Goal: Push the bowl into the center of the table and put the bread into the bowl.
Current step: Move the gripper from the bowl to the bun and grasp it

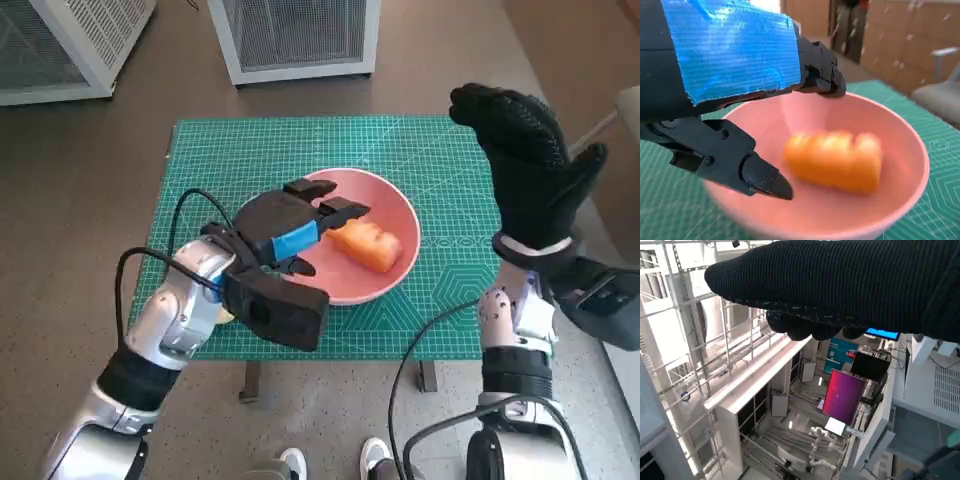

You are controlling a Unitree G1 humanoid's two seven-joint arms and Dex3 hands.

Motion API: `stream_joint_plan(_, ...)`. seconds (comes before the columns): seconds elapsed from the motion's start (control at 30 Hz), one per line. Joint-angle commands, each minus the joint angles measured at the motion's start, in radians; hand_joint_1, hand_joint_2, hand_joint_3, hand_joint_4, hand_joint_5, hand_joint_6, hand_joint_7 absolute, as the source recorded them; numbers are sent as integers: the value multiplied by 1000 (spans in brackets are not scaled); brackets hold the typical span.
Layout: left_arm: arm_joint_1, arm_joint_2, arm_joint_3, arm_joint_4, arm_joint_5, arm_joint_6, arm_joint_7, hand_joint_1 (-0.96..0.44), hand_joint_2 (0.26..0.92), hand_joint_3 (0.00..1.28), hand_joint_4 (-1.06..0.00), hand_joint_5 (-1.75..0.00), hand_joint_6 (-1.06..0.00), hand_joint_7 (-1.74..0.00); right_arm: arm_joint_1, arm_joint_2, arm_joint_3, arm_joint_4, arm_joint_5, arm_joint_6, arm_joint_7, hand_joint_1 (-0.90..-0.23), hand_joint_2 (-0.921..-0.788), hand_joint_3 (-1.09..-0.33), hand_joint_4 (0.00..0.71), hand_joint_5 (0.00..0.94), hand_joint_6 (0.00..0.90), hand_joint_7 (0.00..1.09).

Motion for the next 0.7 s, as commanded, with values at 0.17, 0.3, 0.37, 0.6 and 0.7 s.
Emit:
stream_joint_plan(0.17,119,65,138,-201,-52,47,-2,-637,880,16,1,1,-137,-79,37,10,7,4,-11,-1,-10,-574,-921,-643,235,0,19,555)
stream_joint_plan(0.3,197,104,220,-324,-58,59,6,-621,873,9,1,1,-148,-79,41,12,10,-2,-12,4,-12,-574,-921,-643,235,0,18,557)
stream_joint_plan(0.37,233,124,265,-391,-69,79,-11,-598,867,5,1,1,-158,-80,42,12,11,-5,-9,9,-12,-574,-921,-643,234,0,17,558)
stream_joint_plan(0.6,361,204,415,-556,-123,154,-93,-526,802,0,-19,-7,-185,-85,40,11,13,-7,-2,23,-12,-574,-921,-637,233,0,15,561)
stream_joint_plan(0.7,417,237,466,-579,-149,170,-119,-514,782,0,-18,-5,-186,-80,40,12,14,-6,4,31,-10,-575,-921,-629,233,0,17,562)
